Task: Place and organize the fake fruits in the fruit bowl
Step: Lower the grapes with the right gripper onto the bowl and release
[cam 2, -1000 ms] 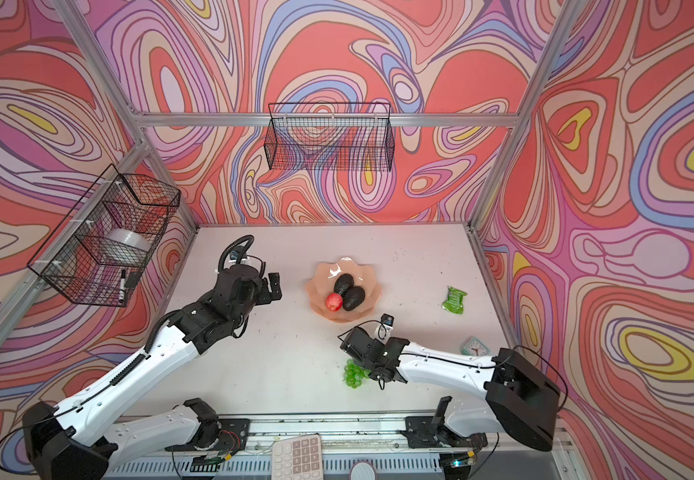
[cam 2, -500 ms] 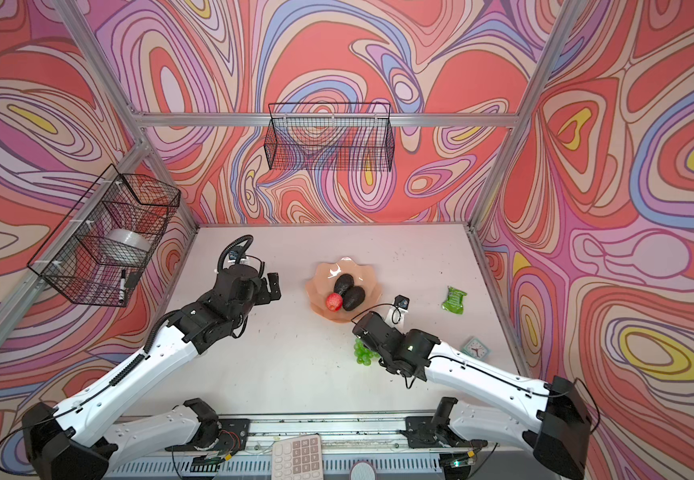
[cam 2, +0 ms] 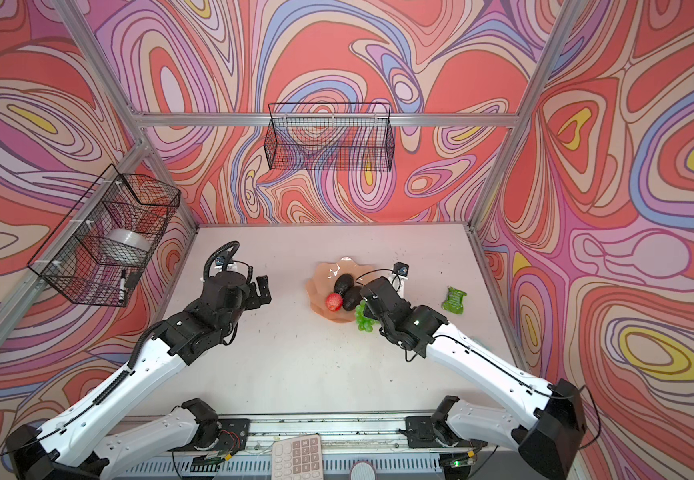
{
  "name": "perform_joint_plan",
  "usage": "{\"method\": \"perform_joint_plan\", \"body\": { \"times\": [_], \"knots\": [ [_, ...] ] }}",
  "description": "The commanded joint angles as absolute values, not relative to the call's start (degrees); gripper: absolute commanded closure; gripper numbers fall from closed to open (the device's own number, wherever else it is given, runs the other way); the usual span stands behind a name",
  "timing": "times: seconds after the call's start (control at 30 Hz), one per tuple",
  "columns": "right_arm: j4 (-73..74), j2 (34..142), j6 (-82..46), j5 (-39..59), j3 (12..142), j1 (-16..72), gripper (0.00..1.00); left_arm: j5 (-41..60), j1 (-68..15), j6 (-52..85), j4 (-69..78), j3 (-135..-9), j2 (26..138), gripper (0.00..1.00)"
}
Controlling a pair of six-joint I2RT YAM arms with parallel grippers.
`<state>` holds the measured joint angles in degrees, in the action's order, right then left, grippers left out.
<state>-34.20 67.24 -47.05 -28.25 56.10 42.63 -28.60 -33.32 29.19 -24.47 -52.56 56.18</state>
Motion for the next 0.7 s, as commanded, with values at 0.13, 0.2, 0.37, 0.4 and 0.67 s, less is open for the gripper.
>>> {"method": "perform_joint_plan", "body": {
  "times": [0.13, 0.2, 0.37, 0.4, 0.67],
  "knots": [
    [-21.0, 76.0, -39.0, -24.3, 59.8, 39.2, 0.68, -28.6, -33.0, 29.0, -26.5, -49.2, 51.0, 0.0],
    [-18.4, 78.5, -38.8, -23.4, 60.2, 38.4, 0.69, -28.6, -33.0, 28.8, -26.6, -48.6, 49.7, 0.0],
    [-13.5, 84.4, -39.3, -22.2, 60.8, 37.3, 0.69, -28.9, -33.0, 29.0, -28.1, -48.1, 47.5, 0.0],
    [-13.0, 85.6, -39.5, -22.0, 61.0, 37.0, 0.69, -29.1, -33.0, 29.0, -28.4, -48.1, 47.2, 0.0],
    [-10.9, 90.5, -41.4, -20.6, 60.1, 36.8, 0.67, -30.2, -33.0, 28.9, -29.8, -48.0, 45.5, 0.0]
  ]
}}
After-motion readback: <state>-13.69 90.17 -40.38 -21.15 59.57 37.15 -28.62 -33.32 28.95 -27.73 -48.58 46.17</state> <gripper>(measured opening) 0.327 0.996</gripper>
